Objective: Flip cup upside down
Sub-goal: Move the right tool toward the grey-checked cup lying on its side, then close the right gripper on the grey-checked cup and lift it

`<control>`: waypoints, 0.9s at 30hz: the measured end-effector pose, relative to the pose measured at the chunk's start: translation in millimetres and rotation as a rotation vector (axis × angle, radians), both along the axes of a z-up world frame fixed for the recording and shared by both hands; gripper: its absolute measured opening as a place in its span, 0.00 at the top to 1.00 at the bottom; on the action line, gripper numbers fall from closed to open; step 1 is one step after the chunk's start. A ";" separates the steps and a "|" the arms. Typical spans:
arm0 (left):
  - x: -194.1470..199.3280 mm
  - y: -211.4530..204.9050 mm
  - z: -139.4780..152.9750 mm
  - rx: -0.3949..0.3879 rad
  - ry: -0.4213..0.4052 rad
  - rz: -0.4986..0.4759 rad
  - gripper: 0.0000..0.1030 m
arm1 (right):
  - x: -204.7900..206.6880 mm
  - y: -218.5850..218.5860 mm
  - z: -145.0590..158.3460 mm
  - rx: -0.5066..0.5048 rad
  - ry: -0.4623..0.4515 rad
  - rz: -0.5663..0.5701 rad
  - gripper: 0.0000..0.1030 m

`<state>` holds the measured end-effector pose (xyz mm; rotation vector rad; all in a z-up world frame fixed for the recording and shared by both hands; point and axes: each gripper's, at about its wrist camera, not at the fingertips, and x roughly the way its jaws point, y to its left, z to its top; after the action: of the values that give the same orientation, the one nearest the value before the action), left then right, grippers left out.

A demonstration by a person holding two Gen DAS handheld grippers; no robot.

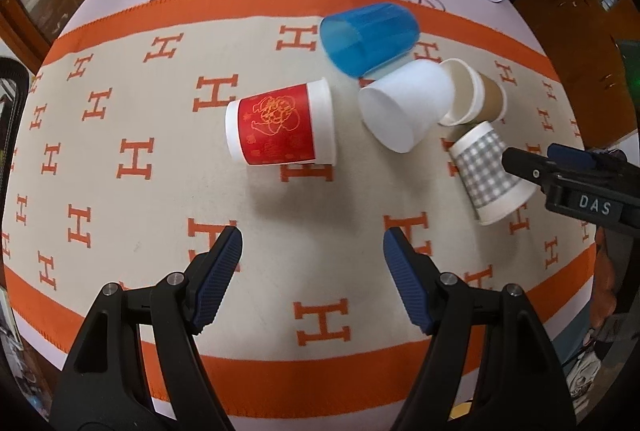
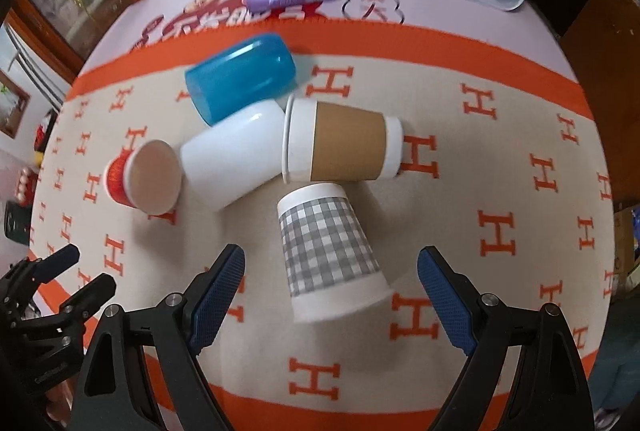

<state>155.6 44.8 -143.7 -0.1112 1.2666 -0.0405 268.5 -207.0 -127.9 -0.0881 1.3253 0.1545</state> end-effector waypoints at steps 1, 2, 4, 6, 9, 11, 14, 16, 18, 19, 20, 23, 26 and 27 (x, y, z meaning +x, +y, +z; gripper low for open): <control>1.8 1.0 -3.8 0.003 0.007 0.000 0.31 | 4.2 2.0 -6.9 -0.007 0.011 0.007 0.13; 3.6 2.1 -7.3 0.005 0.014 0.001 0.31 | 9.2 4.0 -14.6 -0.014 0.024 0.015 0.13; 5.5 3.4 -11.7 0.005 0.023 0.000 0.31 | 11.4 8.0 -25.0 -0.015 0.050 0.025 0.13; 7.3 4.0 -15.0 0.006 0.031 -0.001 0.31 | 14.0 9.4 -34.4 -0.014 0.077 0.029 0.16; 11.2 4.7 -19.0 0.008 0.040 -0.001 0.31 | 16.8 11.6 -46.3 -0.020 0.116 0.035 0.24; 12.6 4.1 -20.2 0.010 0.043 -0.003 0.31 | 19.1 10.8 -54.0 -0.013 0.139 0.030 0.32; 12.9 2.7 -21.1 0.016 0.047 -0.007 0.31 | 17.4 7.9 -61.2 -0.005 0.164 0.022 0.37; 13.0 1.4 -21.6 0.020 0.048 -0.010 0.31 | 14.1 8.2 -61.9 0.002 0.162 0.018 0.38; 12.8 0.3 -21.8 0.024 0.050 -0.012 0.31 | 11.8 7.4 -61.1 0.016 0.164 0.009 0.39; 12.4 -0.1 -21.4 0.025 0.050 -0.013 0.31 | 11.5 6.9 -60.0 0.026 0.160 0.001 0.39; 11.6 -0.8 -20.7 0.027 0.049 -0.014 0.31 | 6.0 5.6 -55.7 0.034 0.159 -0.004 0.39; 7.6 -2.8 -16.2 0.033 0.042 -0.020 0.31 | 0.8 4.7 -44.0 0.067 0.147 -0.013 0.39; 0.9 -2.4 -9.1 0.036 0.030 -0.018 0.31 | -9.0 9.1 -30.4 0.110 0.139 -0.020 0.39; -1.0 -1.5 -7.0 0.037 0.027 -0.016 0.31 | -13.0 11.3 -25.7 0.126 0.138 -0.021 0.39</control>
<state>154.7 43.3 -150.7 -0.0700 1.2950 -0.0293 255.5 -195.7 -153.6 0.0442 1.4500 0.2287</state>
